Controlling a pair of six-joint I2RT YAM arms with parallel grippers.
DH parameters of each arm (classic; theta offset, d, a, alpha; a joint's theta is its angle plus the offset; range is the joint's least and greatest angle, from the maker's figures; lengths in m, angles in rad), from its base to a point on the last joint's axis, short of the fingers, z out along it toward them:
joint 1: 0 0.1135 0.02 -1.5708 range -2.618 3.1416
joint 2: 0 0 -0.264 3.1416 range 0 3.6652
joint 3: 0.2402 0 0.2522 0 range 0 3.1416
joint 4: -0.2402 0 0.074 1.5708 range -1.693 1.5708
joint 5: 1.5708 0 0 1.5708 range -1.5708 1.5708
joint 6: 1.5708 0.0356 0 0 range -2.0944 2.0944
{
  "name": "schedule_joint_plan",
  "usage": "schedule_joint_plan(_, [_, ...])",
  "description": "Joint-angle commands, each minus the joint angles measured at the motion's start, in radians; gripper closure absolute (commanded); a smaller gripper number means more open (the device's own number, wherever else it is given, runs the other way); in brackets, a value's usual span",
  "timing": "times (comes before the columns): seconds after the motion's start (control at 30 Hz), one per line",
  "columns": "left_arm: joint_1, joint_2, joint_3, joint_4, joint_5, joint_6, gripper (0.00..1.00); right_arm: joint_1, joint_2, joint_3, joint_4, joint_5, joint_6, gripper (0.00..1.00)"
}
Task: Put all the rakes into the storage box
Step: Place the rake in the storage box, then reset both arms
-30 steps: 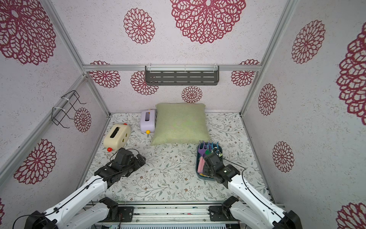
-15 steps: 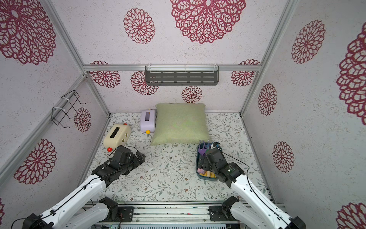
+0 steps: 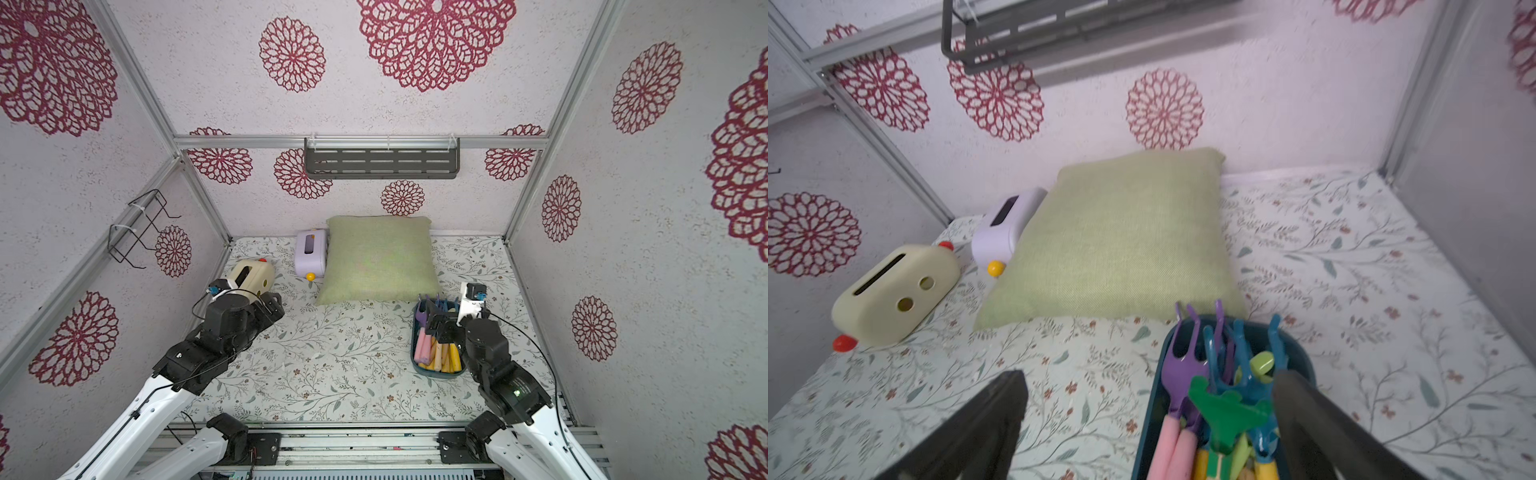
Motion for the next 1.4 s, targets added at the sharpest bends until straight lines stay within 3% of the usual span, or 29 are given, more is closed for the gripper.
schedule_joint_plan(0.0, [0.002, 0.017, -0.020, 0.079, -0.151, 0.114, 0.03, -0.029, 0.002, -0.089, 0.295, 0.216, -0.194, 0.01])
schedule_joint_plan(0.13, [0.031, 0.030, -0.104, 0.265, -0.172, 0.275, 0.03, -0.184, 0.043, -0.181, 0.439, 0.160, -0.208, 0.01])
schedule_joint_plan(0.27, [0.094, 0.057, -0.166, 0.368, -0.201, 0.367, 0.03, -0.447, 0.067, -0.255, 0.523, -0.005, -0.108, 0.01])
schedule_joint_plan(0.4, [0.200, 0.092, -0.226, 0.447, -0.173, 0.427, 0.03, -0.678, 0.112, -0.362, 0.636, -0.148, 0.021, 0.01])
schedule_joint_plan(0.5, [0.289, 0.112, -0.289, 0.543, -0.111, 0.494, 0.03, -0.760, 0.153, -0.464, 0.756, -0.187, 0.096, 0.01])
schedule_joint_plan(0.73, [0.467, 0.162, -0.415, 0.781, 0.080, 0.584, 0.03, -0.759, 0.220, -0.665, 1.076, -0.181, 0.046, 0.01])
schedule_joint_plan(0.87, [0.496, 0.211, -0.441, 0.863, 0.117, 0.636, 0.03, -0.721, 0.286, -0.729, 1.215, -0.154, -0.001, 0.01])
schedule_joint_plan(1.07, [0.529, 0.328, -0.535, 1.121, 0.140, 0.683, 0.03, -0.558, 0.493, -0.733, 1.474, -0.032, -0.138, 0.01])
schedule_joint_plan(1.13, [0.531, 0.335, -0.523, 1.102, 0.173, 0.691, 0.03, -0.522, 0.554, -0.719, 1.536, -0.009, -0.178, 0.01])
schedule_joint_plan(1.37, [0.534, 0.374, -0.545, 1.236, 0.179, 0.727, 0.03, -0.494, 0.661, -0.716, 1.683, -0.025, -0.218, 0.01])
